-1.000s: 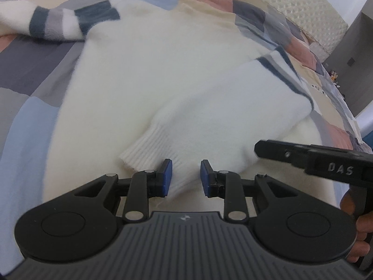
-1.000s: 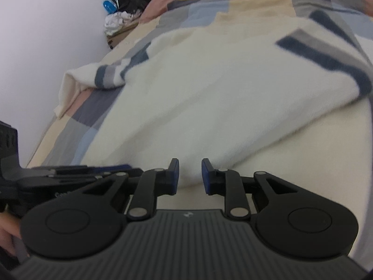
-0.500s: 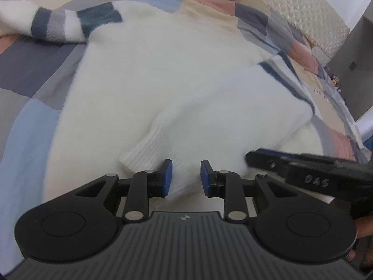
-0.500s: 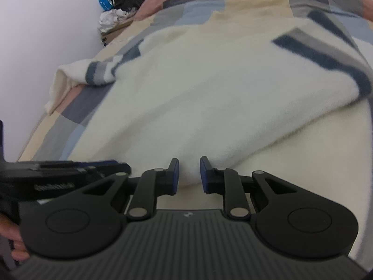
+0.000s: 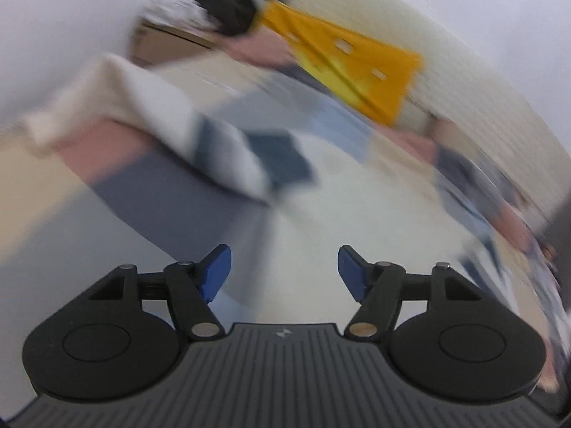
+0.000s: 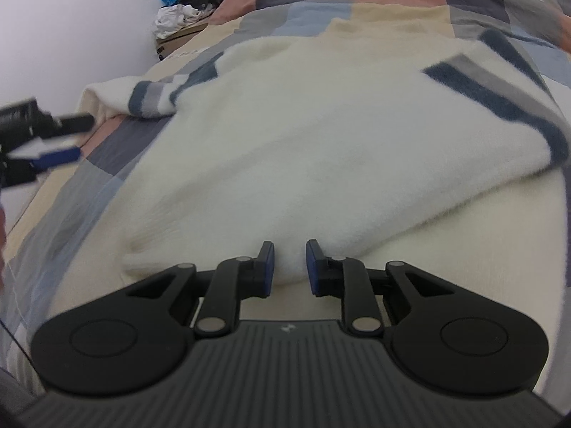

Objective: Fold large clothes
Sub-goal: 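Grasp the other striped sleeve cuff with the left gripper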

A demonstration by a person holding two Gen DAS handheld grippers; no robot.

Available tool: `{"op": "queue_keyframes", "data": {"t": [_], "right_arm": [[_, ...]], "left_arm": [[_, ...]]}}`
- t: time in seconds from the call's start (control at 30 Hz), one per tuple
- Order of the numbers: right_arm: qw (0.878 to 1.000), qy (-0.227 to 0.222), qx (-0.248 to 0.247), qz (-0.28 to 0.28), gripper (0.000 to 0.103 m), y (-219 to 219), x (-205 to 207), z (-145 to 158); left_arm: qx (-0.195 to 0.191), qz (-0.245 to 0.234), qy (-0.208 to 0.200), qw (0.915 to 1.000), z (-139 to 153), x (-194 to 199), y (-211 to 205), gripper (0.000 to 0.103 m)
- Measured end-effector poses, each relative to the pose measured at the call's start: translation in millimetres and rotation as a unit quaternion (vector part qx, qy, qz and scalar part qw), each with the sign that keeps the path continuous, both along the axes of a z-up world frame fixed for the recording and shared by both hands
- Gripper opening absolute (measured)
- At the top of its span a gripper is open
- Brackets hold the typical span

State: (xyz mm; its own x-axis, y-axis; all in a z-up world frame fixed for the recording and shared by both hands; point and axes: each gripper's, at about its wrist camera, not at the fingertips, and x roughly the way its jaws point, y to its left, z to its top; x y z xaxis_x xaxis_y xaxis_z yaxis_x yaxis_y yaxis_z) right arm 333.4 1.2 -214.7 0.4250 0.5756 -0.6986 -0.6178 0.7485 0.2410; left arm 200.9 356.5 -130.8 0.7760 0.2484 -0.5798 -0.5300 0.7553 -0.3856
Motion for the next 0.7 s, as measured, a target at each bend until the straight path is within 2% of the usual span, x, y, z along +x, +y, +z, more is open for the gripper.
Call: {"op": "queue_keyframes", "data": {"t": [0.1, 0.17, 0.2, 0.23, 0.37, 0.43, 0.47, 0.53, 0.6, 0.7], "right_arm": [[1.0, 0.005, 0.009, 0.0, 0.021, -3, 2, -1], [1.0, 0.007, 0.012, -0.001, 0.021, -3, 3, -1], [1.0, 0.006, 0.012, -0.001, 0.021, -3, 3, -1], [1.0, 0.005, 0.011, -0.001, 0.021, -2, 2, -1], [1.0, -0.004, 0.002, 0.003, 0.022, 2, 0, -2], [1.0, -0.004, -0.001, 0.003, 0.022, 4, 1, -2], [1.0, -0.003, -0.003, 0.003, 0.022, 5, 2, -2], [1.0, 0.001, -0.005, 0.001, 0.022, 8, 4, -3], [1.0, 0.022, 0.01, -0.003, 0.025, 8, 9, -5], [0.997, 0.061, 0.038, -0.016, 0.024, 6, 23, -11]], "left_arm": [[-0.028, 0.082, -0.014, 0.9962, -1, -20, 59, 0.071], [-0.054, 0.13, -0.029, 0.9897, -6, -36, 95, 0.072], [-0.071, 0.148, -0.042, 0.9856, -11, -43, 114, 0.077], [-0.089, 0.156, -0.051, 0.9824, -16, -47, 130, 0.085], [-0.154, 0.197, -0.092, 0.9638, -41, -52, 178, 0.088], [-0.197, 0.22, -0.124, 0.9473, -53, -54, 200, 0.092], [-0.226, 0.231, -0.139, 0.936, -61, -53, 209, 0.093], [-0.295, 0.239, -0.183, 0.9066, -76, -50, 229, 0.093], [-0.346, 0.241, -0.235, 0.8758, -91, -46, 241, 0.093], [-0.374, 0.276, -0.271, 0.8428, -103, -44, 255, 0.093]]}}
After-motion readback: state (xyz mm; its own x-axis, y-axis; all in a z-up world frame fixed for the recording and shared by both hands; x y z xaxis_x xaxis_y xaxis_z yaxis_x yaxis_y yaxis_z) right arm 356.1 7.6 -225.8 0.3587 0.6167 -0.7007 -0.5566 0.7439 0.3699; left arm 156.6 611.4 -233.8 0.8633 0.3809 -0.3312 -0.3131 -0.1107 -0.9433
